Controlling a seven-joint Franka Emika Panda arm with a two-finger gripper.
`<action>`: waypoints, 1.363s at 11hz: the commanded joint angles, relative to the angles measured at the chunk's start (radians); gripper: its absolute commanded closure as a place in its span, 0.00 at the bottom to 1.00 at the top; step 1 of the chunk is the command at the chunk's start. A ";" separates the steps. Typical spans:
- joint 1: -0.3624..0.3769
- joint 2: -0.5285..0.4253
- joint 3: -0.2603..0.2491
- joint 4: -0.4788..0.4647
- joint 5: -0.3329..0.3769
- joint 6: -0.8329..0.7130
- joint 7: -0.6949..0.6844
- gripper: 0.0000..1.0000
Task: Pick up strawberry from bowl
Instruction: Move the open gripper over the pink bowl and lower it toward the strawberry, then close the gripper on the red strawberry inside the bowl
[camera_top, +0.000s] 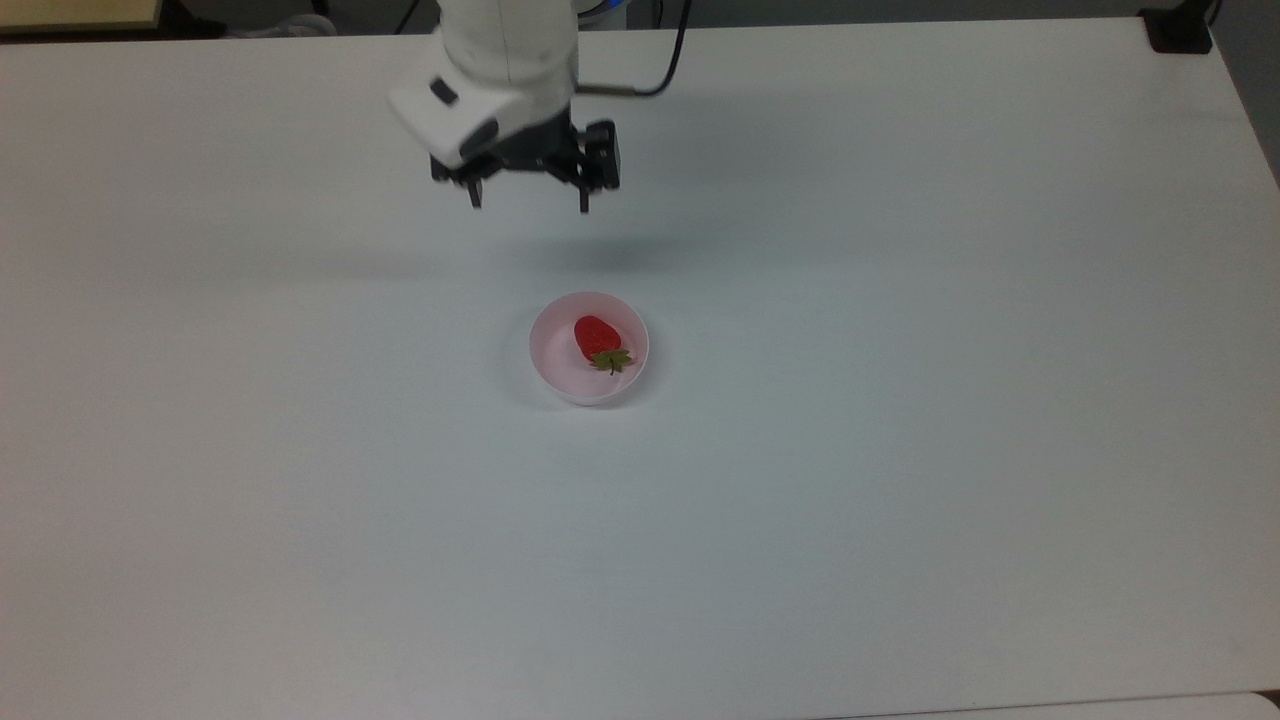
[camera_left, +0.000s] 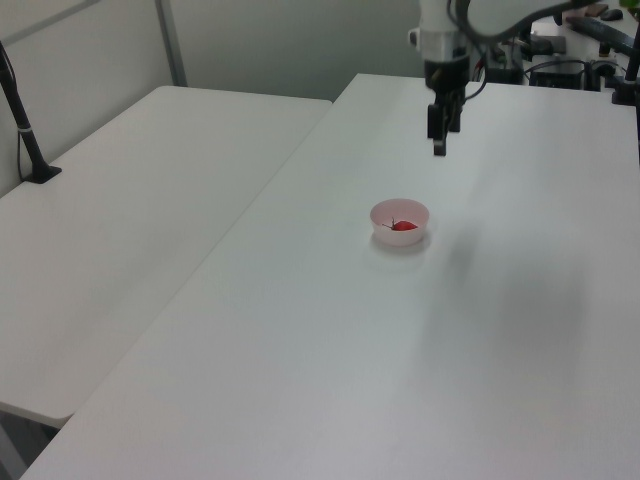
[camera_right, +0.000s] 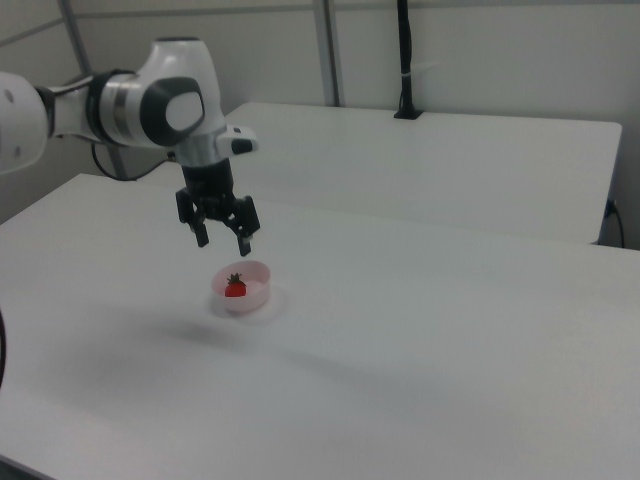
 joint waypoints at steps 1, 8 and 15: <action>0.017 0.102 -0.001 0.015 0.013 0.095 -0.034 0.09; 0.051 0.220 -0.001 0.015 0.004 0.247 0.053 0.18; 0.071 0.242 -0.001 0.015 0.004 0.279 0.088 0.28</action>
